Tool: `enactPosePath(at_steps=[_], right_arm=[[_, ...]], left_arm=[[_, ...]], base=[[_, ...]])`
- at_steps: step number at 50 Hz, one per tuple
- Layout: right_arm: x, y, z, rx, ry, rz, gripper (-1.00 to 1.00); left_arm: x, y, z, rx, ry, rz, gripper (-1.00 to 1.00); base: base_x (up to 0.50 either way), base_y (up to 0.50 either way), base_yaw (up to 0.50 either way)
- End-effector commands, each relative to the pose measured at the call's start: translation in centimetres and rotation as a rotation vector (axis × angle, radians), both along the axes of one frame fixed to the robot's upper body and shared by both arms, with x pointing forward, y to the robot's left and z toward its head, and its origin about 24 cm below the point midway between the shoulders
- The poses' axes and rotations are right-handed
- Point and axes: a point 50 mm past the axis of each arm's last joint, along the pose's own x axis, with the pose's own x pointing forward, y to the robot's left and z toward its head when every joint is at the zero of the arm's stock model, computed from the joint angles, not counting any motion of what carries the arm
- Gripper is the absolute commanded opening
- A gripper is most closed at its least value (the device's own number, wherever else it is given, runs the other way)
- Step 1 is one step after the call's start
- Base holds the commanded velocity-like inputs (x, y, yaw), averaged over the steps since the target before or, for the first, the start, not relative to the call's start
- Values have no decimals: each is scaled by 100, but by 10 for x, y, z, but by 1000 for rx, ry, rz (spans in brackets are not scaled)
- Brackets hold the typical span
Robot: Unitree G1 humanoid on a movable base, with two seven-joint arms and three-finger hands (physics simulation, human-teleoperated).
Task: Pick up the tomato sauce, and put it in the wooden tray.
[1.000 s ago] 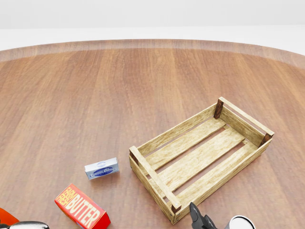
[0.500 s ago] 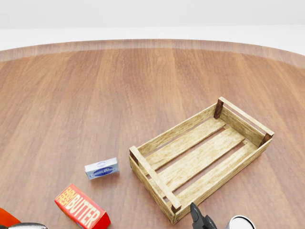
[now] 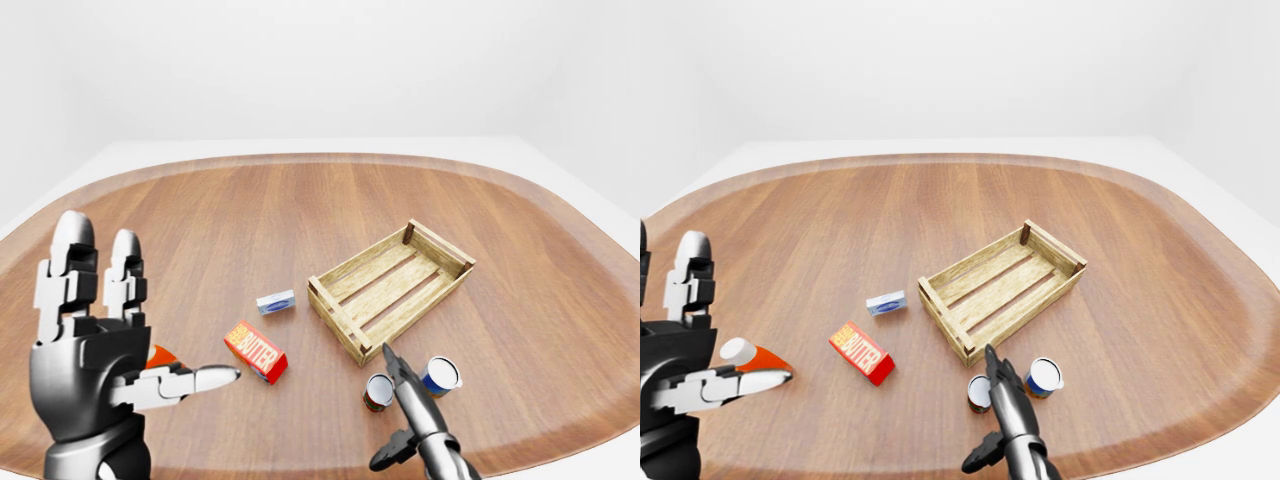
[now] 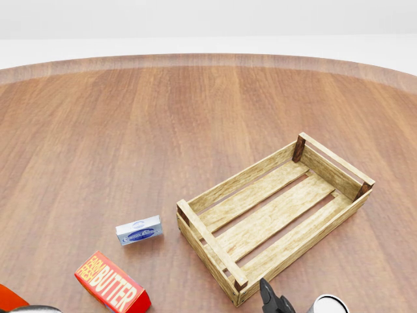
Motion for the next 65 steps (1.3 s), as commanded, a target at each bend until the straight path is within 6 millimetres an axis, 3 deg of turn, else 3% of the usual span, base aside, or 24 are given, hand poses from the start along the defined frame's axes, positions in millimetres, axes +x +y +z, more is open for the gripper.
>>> enactPosePath(at_steps=[1,56,57,59,60,61,65], right_arm=[[1,-1,-3,-2,10,-6,100],[2,-4,-12,-10,49,-24,100],[2,-4,-12,-9,48,-25,95],[2,-4,-12,-7,47,-27,4],[2,-4,-12,-8,47,-25,-64],[2,-4,-12,-8,48,-25,-89],[2,-4,-12,-8,50,-23,-100]], left_arm=[[-1,0,0,0,-2,1,99],[2,-2,-2,1,13,-5,98],[2,-1,-2,1,12,-4,98],[2,-1,-2,1,12,-4,99],[2,-1,-2,1,10,-4,98],[1,-1,-1,1,9,-4,98],[1,-1,-1,1,6,-2,99]], base=[[0,0,0],[0,0,0],[0,0,0],[0,0,0],[0,0,0],[0,0,0],[0,0,0]])
